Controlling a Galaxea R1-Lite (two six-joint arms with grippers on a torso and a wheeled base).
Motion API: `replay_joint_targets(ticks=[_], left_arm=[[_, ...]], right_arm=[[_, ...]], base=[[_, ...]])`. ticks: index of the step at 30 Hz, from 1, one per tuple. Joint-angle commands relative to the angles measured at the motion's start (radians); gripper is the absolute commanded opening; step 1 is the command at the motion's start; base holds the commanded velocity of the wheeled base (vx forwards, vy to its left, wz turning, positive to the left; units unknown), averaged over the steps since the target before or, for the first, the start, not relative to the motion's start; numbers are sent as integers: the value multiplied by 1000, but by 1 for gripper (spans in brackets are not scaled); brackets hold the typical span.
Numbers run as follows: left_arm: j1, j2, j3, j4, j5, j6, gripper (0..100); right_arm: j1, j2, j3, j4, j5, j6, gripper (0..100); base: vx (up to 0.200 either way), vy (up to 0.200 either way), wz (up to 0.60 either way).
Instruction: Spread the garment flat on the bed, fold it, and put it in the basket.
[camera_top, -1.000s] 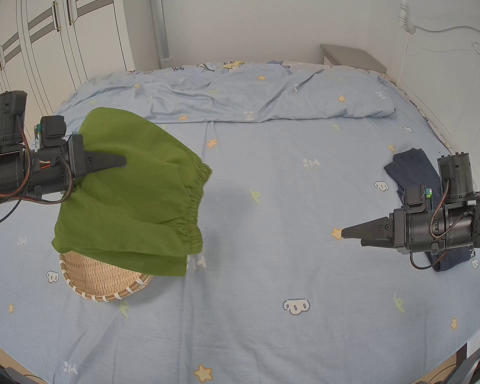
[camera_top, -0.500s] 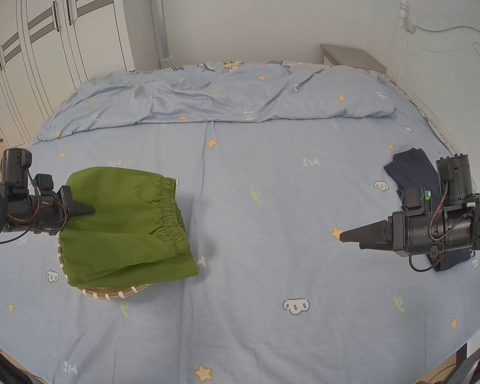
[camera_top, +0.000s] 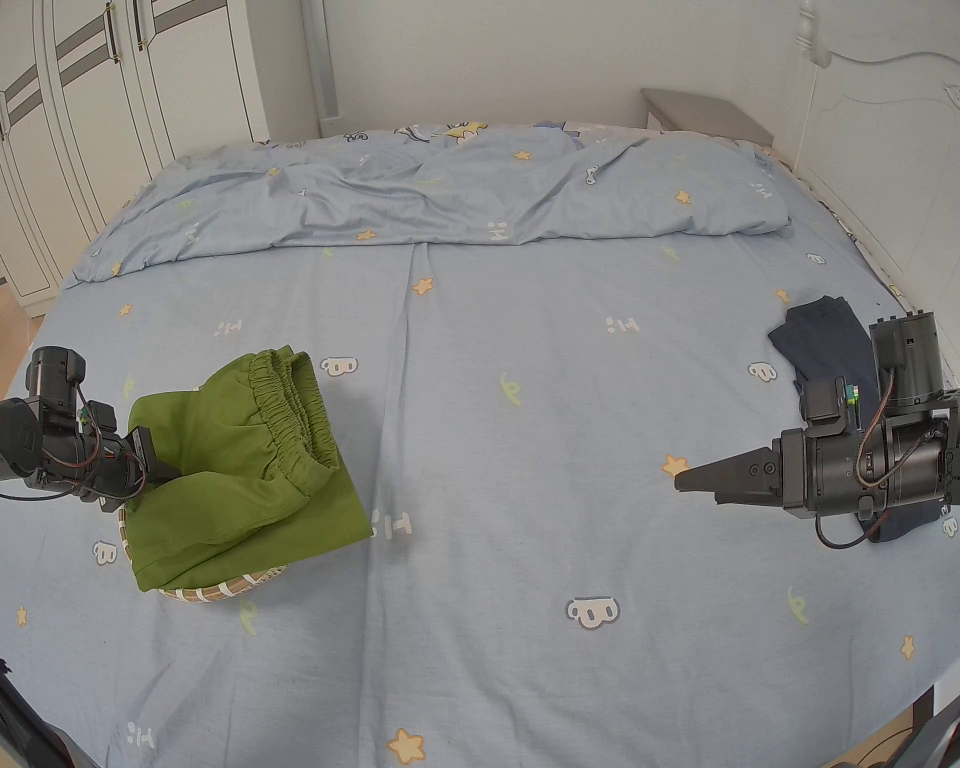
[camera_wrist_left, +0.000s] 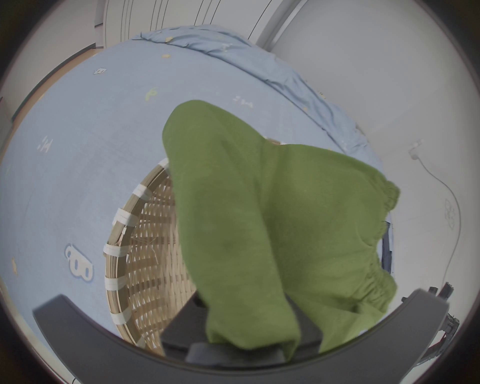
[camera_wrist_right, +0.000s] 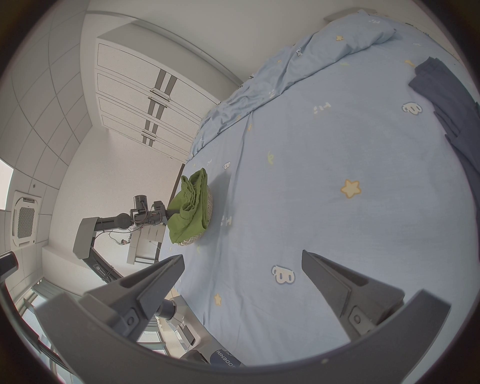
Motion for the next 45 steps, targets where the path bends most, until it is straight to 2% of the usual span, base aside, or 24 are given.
replay_joint_targets(ticks=[1, 9, 16, 22, 23, 28, 39, 45], left_arm=[[-8, 61, -13, 3, 33, 0, 0], [-12, 82, -30, 5, 85, -1, 0], [-17, 79, -33, 6, 182, 0, 0], [-31, 70, -28, 8, 194, 0, 0], [-31, 70, -27, 6, 194, 0, 100], [-40, 47, -32, 2, 197, 0, 100], [-40, -206, -12, 8, 203, 2, 100], [-63, -338, -5, 2, 291, 39, 100]], right_arm=[[4, 1, 2, -1, -1, 0, 100], [5, 6, 2, -1, -1, 0, 100], [7, 8, 4, -1, -1, 0, 100], [14, 8, 4, -1, -2, 0, 100], [14, 8, 4, -1, -2, 0, 100], [14, 8, 4, -1, -2, 0, 100], [14, 4, 4, -1, -2, 0, 100], [14, -8, 5, -1, -2, -6, 100]], base=[[0, 0, 0], [0, 0, 0], [0, 0, 0], [0, 0, 0], [0, 0, 0], [0, 0, 0], [0, 0, 0], [0, 0, 0]])
